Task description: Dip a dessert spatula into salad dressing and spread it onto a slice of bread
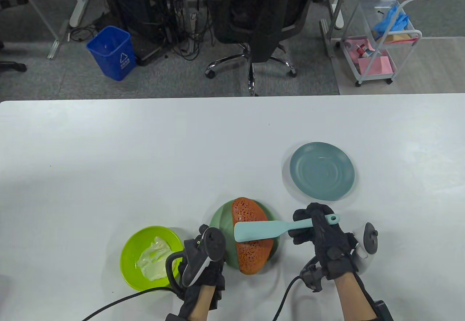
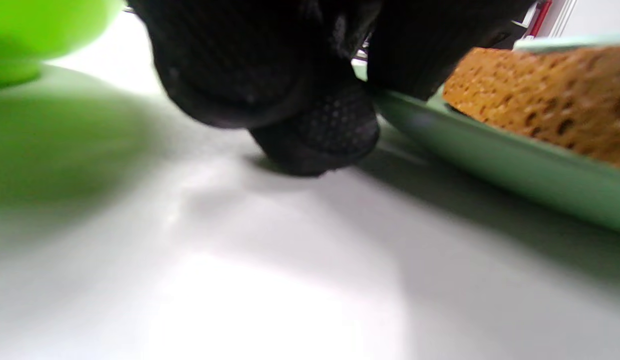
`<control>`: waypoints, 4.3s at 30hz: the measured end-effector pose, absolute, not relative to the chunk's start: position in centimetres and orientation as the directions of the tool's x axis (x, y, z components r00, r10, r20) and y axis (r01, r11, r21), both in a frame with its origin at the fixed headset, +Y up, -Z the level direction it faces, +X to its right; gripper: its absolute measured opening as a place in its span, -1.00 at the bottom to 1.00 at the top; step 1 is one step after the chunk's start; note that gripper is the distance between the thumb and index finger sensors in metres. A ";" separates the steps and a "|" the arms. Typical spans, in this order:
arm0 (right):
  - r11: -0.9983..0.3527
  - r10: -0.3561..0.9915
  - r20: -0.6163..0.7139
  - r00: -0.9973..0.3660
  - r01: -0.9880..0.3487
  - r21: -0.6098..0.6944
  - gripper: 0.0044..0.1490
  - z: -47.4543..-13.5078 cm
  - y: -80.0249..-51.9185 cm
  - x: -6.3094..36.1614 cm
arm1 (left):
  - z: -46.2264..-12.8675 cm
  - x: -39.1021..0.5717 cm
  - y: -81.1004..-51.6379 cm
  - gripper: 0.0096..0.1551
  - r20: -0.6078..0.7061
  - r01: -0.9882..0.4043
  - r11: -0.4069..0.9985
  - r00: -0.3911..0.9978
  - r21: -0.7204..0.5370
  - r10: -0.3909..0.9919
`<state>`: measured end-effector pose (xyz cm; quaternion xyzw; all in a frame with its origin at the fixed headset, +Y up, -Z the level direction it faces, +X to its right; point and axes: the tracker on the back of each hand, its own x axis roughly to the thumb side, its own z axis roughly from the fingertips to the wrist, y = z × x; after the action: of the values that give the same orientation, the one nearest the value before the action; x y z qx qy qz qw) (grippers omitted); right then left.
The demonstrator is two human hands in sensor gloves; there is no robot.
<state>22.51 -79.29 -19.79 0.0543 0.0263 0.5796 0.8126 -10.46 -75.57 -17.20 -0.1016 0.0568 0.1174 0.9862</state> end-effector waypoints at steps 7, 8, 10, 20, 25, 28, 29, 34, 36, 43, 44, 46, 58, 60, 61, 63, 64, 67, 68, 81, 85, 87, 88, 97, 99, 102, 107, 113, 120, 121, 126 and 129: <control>0.285 0.959 -0.009 0.285 -0.957 0.051 -0.45 -19.5 -79.0 22.9 | -17.2 -10.6 -75.7 -0.32 -0.142 -0.261 0.948 0.961 -0.182 0.237; 0.279 0.960 -0.008 0.279 -0.959 0.048 -0.46 -19.4 -78.9 22.9 | -17.2 -10.6 -75.8 -0.32 -0.145 -0.266 0.947 0.960 -0.181 0.242; 0.261 0.965 -0.003 0.261 -0.965 0.033 -0.47 -19.3 -78.6 23.1 | -17.2 -10.7 -75.8 -0.32 -0.147 -0.272 0.946 0.958 -0.179 0.247; 0.246 0.967 0.073 0.243 -0.969 -0.036 -0.51 -18.6 -77.3 24.7 | -17.1 -10.8 -75.9 -0.31 -0.152 -0.278 0.946 0.955 -0.165 0.254; 0.251 0.966 0.093 0.242 -0.963 -0.102 -0.53 -18.2 -77.0 26.0 | -17.1 -10.8 -75.9 -0.30 -0.150 -0.272 0.948 0.957 -0.163 0.249; 0.252 0.966 0.093 0.241 -0.960 -0.122 -0.53 -18.1 -76.9 26.5 | -17.1 -10.8 -76.0 -0.31 -0.149 -0.273 0.949 0.957 -0.159 0.250; 0.252 0.966 0.092 0.242 -0.960 -0.124 -0.53 -18.1 -77.0 26.6 | -17.0 -10.8 -76.0 -0.31 -0.148 -0.273 0.949 0.957 -0.157 0.251; 0.321 0.944 0.121 0.307 -0.940 -0.119 -0.51 -18.1 -77.3 26.3 | -17.0 -10.9 -76.0 -0.31 -0.142 -0.271 0.951 0.958 -0.150 0.251; 0.330 0.939 0.132 0.317 -0.940 -0.090 -0.50 -18.2 -77.3 25.9 | -17.0 -10.9 -76.0 -0.31 -0.144 -0.270 0.952 0.958 -0.147 0.250; 0.302 0.950 0.071 0.304 -0.953 0.035 -0.47 -18.3 -77.6 24.0 | -16.9 -10.9 -76.0 -0.33 -0.137 -0.265 0.954 0.959 -0.140 0.247; 0.302 0.951 0.062 0.304 -0.952 0.044 -0.47 -18.3 -77.6 23.7 | -16.9 -10.9 -76.0 -0.33 -0.136 -0.265 0.954 0.959 -0.140 0.247; 0.286 0.956 0.047 0.289 -0.956 0.062 -0.47 -18.3 -77.6 23.2 | -16.9 -10.9 -76.1 -0.33 -0.134 -0.262 0.955 0.960 -0.140 0.244; 0.198 0.979 0.044 0.199 -0.980 0.008 -0.49 -17.8 -76.8 23.3 | -16.9 -10.9 -76.1 -0.34 -0.134 -0.268 0.953 0.959 -0.144 0.249; 0.181 0.982 0.062 0.180 -0.983 -0.016 -0.50 -17.6 -76.5 23.6 | -16.9 -10.9 -76.1 -0.34 -0.134 -0.269 0.952 0.959 -0.143 0.251; 0.170 0.983 0.072 0.168 -0.985 -0.032 -0.50 -17.6 -76.4 23.8 | -16.9 -10.9 -76.1 -0.33 -0.134 -0.270 0.952 0.959 -0.142 0.251; 0.162 0.984 0.084 0.157 -0.984 -0.067 -0.51 -17.4 -76.2 24.5 | -16.9 -10.9 -76.1 -0.33 -0.133 -0.270 0.952 0.958 -0.142 0.252; 0.166 0.983 0.087 0.159 -0.983 -0.077 -0.51 -17.4 -76.1 24.7 | -16.9 -10.9 -76.1 -0.34 -0.133 -0.270 0.952 0.958 -0.142 0.252; 0.176 0.982 0.092 0.166 -0.977 -0.122 -0.52 -17.2 -76.0 25.7 | -16.9 -10.9 -76.1 -0.33 -0.133 -0.270 0.952 0.958 -0.142 0.252; 0.179 0.982 0.090 0.168 -0.974 -0.138 -0.52 -17.2 -76.0 26.1 | -16.9 -10.9 -76.1 -0.34 -0.133 -0.270 0.952 0.958 -0.142 0.252; 0.220 0.971 0.127 0.201 -0.962 -0.160 -0.52 -16.9 -76.1 26.6 | -16.9 -10.9 -76.1 -0.33 -0.130 -0.269 0.953 0.959 -0.142 0.251; 0.249 0.961 0.150 0.233 -0.963 -0.100 -0.51 -16.9 -76.1 25.2 | -16.8 -10.9 -76.1 -0.33 -0.126 -0.267 0.953 0.960 -0.143 0.250; 0.258 0.960 0.128 0.249 -0.964 -0.060 -0.49 -17.0 -76.3 24.4 | -16.8 -10.9 -76.1 -0.33 -0.124 -0.266 0.953 0.960 -0.143 0.250; 0.260 0.960 0.120 0.253 -0.964 -0.047 -0.49 -17.0 -76.4 24.0 | -16.8 -10.9 -76.1 -0.34 -0.124 -0.266 0.953 0.961 -0.143 0.249; 0.188 0.979 0.080 0.189 -0.982 0.020 -0.45 -16.8 -76.7 21.8 | -16.8 -10.9 -76.0 -0.34 -0.122 -0.266 0.953 0.961 -0.143 0.249; 0.178 0.981 0.080 0.179 -0.984 0.026 -0.45 -16.8 -76.7 21.7 | -16.8 -10.9 -76.0 -0.34 -0.122 -0.265 0.954 0.961 -0.143 0.248; 0.168 0.982 0.080 0.169 -0.985 0.027 -0.46 -16.8 -76.4 21.9 | -16.8 -10.9 -76.0 -0.34 -0.122 -0.264 0.954 0.961 -0.142 0.248; 0.160 0.984 0.071 0.162 -0.987 0.024 -0.50 -16.6 -76.0 22.4 | -16.8 -10.9 -76.0 -0.34 -0.123 -0.266 0.953 0.961 -0.143 0.249; 0.127 0.989 0.077 0.128 -0.992 0.016 -0.52 -16.5 -75.3 23.3 | -16.8 -10.9 -76.0 -0.34 -0.123 -0.266 0.953 0.961 -0.144 0.249; 0.102 0.988 0.123 0.091 -0.992 -0.080 -0.53 -16.2 -74.6 25.3 | -16.8 -10.9 -76.1 -0.34 -0.122 -0.266 0.953 0.961 -0.144 0.250; 0.101 0.988 0.125 0.089 -0.991 -0.093 -0.53 -16.2 -74.6 25.6 | -16.8 -10.9 -76.1 -0.34 -0.122 -0.266 0.953 0.961 -0.144 0.250; 0.111 0.987 0.130 0.095 -0.986 -0.126 -0.53 -16.3 -74.7 27.2 | -16.8 -10.9 -76.1 -0.34 -0.121 -0.265 0.954 0.961 -0.143 0.249; 0.124 0.988 0.114 0.108 -0.982 -0.145 -0.53 -16.4 -75.1 27.5 | -16.8 -10.9 -76.1 -0.34 -0.121 -0.264 0.954 0.961 -0.143 0.248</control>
<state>27.50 -75.12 -16.39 -0.0165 -0.0912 0.6615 0.7442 -10.86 -76.05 -16.80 -0.0791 0.0508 0.1297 0.9871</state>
